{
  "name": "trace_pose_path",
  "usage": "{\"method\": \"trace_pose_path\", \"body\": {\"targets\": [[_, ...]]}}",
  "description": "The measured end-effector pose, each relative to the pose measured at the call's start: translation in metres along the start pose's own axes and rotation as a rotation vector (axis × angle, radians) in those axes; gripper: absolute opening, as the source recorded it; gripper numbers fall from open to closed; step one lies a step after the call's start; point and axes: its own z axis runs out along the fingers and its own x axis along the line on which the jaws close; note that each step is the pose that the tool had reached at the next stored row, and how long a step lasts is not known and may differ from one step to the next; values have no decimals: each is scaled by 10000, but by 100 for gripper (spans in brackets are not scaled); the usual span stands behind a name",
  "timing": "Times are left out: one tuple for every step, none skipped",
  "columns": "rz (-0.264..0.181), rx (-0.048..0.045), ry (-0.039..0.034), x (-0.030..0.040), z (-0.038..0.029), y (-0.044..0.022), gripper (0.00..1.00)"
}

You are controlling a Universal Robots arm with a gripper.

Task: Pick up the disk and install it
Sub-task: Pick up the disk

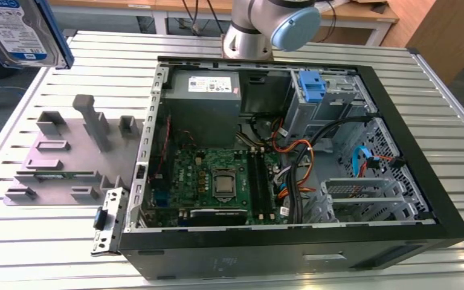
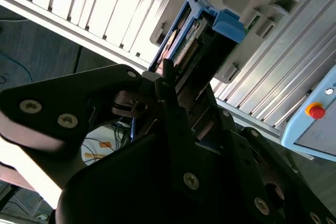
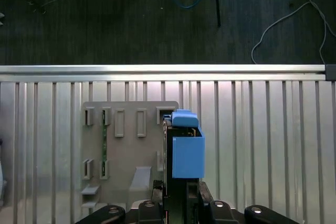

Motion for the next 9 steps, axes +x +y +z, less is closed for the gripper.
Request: {"method": "trace_pose_path", "body": {"targets": [[0,1,0,0,-10,0,35],[0,0,0,-1,-20,1,35],[0,0,0,-1,-27,1,35],[-1,-1,0,-1,-30,1,35],[0,1,0,-1,-30,0,35],[-1,1,-1,-2,-30,0,35],[0,1,-1,-2,-31,0,35],[0,0,0,-2,-33,1,35],[0,0,0,-2,-34,1,35]]}}
